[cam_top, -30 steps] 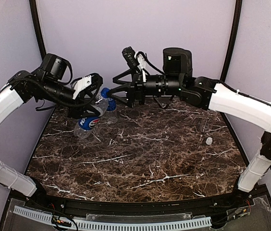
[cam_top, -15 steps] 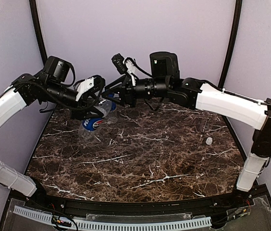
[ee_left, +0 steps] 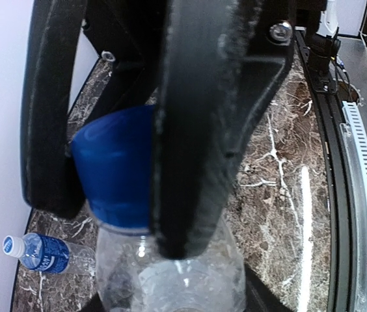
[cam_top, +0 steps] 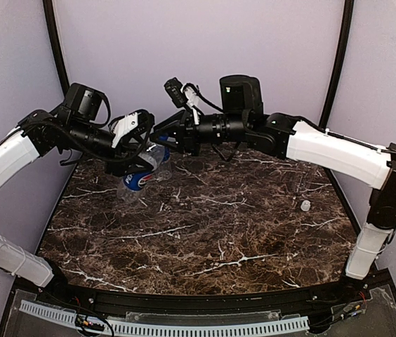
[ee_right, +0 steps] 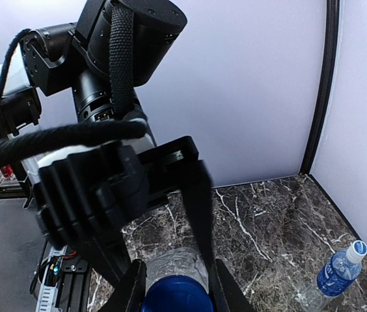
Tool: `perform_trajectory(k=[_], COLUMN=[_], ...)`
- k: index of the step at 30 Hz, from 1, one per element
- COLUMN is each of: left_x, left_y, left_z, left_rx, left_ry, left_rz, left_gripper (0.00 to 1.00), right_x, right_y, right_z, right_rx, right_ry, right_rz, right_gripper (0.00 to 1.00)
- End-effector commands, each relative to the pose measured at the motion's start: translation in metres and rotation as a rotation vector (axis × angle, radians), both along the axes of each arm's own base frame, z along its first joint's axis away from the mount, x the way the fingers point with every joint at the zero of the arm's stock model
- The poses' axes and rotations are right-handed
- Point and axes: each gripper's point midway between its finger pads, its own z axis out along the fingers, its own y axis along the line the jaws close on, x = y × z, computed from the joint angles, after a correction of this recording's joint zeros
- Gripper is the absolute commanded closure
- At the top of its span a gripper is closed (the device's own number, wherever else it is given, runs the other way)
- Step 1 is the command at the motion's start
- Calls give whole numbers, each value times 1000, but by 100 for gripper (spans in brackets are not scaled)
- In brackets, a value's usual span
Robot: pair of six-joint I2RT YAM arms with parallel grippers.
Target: Unscrew the bottle caps
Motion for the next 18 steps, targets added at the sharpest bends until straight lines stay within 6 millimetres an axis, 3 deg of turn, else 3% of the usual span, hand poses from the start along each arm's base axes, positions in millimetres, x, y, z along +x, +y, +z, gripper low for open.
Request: perform_trajectory(k=[1, 2, 3, 4, 5, 6, 7, 11, 18], left_x=[-5, -3, -1, 2, 1, 3, 2, 9, 12], left_y=[-3, -4, -2, -2, 0, 0, 1, 1, -7], left_z=[14, 22, 8, 15, -4, 0, -15, -29, -25], left_rx=[-91, -121, -119, -154, -138, -160, -149, -171, -208], left_ry=[-34, -73, -47, -95, -72, -105, -82, -65, -50], left_rz=[2, 13, 36, 52, 60, 67, 76, 121, 110], left_gripper=[13, 4, 3, 2, 1, 1, 1, 1, 14], right_x=[-2, -3, -4, -5, -6, -6, -6, -10, -12], right_y=[-5, -7, -8, -9, -11, -12, -15, -23, -32], right_z=[7, 9, 12, 15, 18, 19, 23, 29, 32], right_rx=[6, 11, 18, 28, 36, 41, 50, 71, 84], right_ry=[3, 11, 20, 21, 22, 25, 23, 21, 18], right_rz=[4, 5, 5, 5, 3, -4, -11, -24, -45], right_gripper=[100, 100, 100, 100, 100, 100, 100, 100, 100])
